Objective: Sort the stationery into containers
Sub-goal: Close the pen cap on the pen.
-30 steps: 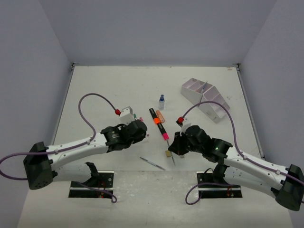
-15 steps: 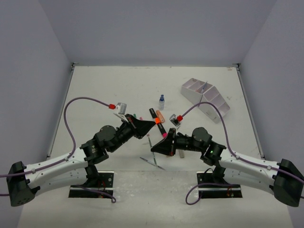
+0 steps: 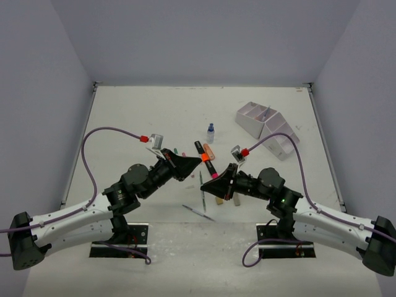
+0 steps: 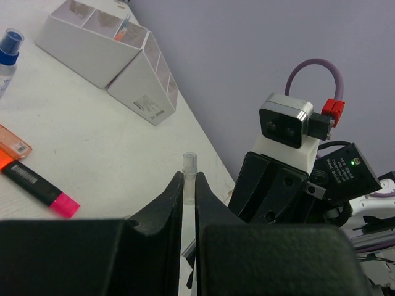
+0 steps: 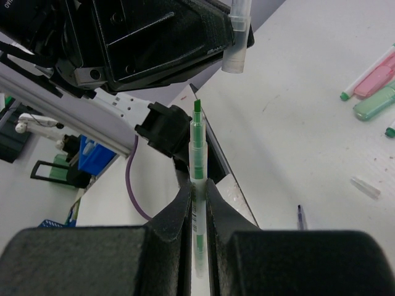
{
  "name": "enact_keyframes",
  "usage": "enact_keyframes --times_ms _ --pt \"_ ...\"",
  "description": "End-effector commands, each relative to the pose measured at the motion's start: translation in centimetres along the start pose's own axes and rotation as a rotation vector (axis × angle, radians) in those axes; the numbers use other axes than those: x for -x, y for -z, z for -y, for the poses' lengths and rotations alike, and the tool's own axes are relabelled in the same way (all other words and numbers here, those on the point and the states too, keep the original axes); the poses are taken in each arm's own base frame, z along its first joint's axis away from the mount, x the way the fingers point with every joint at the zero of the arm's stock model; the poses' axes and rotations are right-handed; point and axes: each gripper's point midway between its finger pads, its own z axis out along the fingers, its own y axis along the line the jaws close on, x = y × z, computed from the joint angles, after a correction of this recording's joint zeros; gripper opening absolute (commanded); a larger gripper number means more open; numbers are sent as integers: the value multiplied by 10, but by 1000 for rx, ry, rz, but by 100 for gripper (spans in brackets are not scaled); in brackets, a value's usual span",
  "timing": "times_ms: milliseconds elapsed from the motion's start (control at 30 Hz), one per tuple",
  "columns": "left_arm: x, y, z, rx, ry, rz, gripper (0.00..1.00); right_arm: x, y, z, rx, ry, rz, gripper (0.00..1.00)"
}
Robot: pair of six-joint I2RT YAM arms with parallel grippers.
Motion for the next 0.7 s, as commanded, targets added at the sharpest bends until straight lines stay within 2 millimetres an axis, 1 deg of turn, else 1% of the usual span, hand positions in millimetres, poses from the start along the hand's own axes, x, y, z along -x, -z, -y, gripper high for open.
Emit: enact_keyframes --times_ms 0,200,367,667 --pt "2 1 2 -8 7 8 0 22 2 -1 -49 46 76 0" --pt "0 1 5 -26 19 -3 0 26 4 5 -88 48 89 0" --pt "-5 1 6 -40 30 -18 0 29 4 5 -104 59 88 0" --pt "-12 0 4 -53 38 -32 0 32 6 0 -93 69 88 0"
